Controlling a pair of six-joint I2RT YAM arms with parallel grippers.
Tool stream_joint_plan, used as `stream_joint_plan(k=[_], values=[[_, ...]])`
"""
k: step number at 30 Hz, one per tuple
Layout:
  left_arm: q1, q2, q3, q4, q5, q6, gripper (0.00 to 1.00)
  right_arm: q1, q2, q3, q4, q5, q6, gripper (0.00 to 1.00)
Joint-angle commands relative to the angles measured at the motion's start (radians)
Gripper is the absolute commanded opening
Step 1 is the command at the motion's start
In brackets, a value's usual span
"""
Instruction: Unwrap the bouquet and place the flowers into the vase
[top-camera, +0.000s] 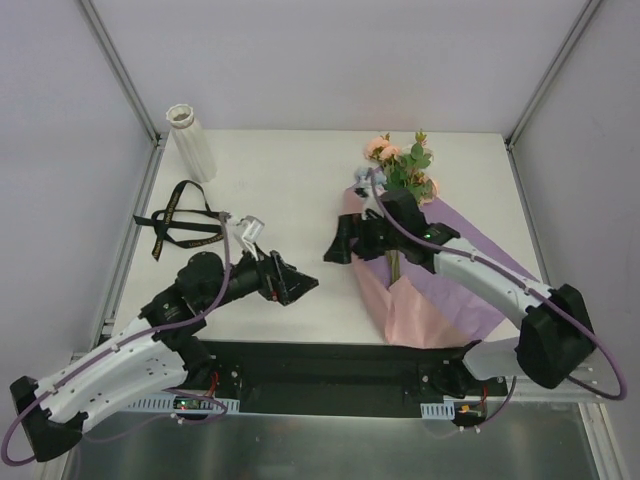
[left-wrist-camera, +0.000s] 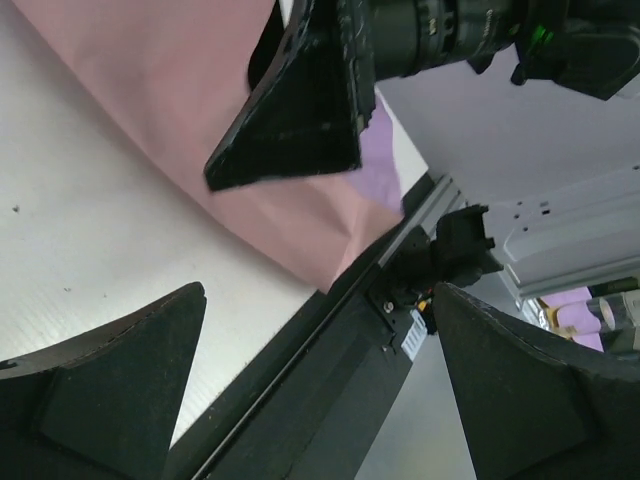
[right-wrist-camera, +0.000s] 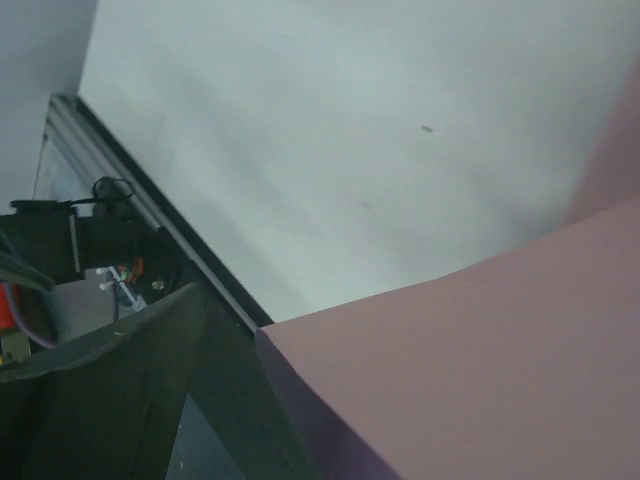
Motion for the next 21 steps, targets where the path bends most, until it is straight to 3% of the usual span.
stream_joint_plan(k=[1,2,6,12,17,21], values=[[-0.002,-0.195,-0.03,-0.012,-0.127,0.054,0.97,0.216,0.147,0.232,-0.038,0.071,-0.023,0.97],[-0.002,-0.231,-0.037,-0.044,-0.144,0.067,0.98,0.284,0.178,0.263,-0.052,0.081,-0.012,0.97],[-0.002,-0.432,-0.052,-0.11,-0.2,0.081,0.99,0.363,0.279,0.357,-0.105,0.093,-0.007,0.97],[-0.002,-0.555,-0.057,-0.132,-0.27,0.092,0.99,0.355,0.153,0.335,-0.206,0.185,-0.079,0.97],[-0.004,-0.404,0.017,-0.147,-0.25,0.092,0.99,0.223,-0.009,0.23,-0.318,0.243,-0.085,0.97],[-0.002,-0.11,0.129,-0.204,-0.229,0.081,0.99,0.076,-0.102,0.162,-0.402,0.259,-0.092,0.97]])
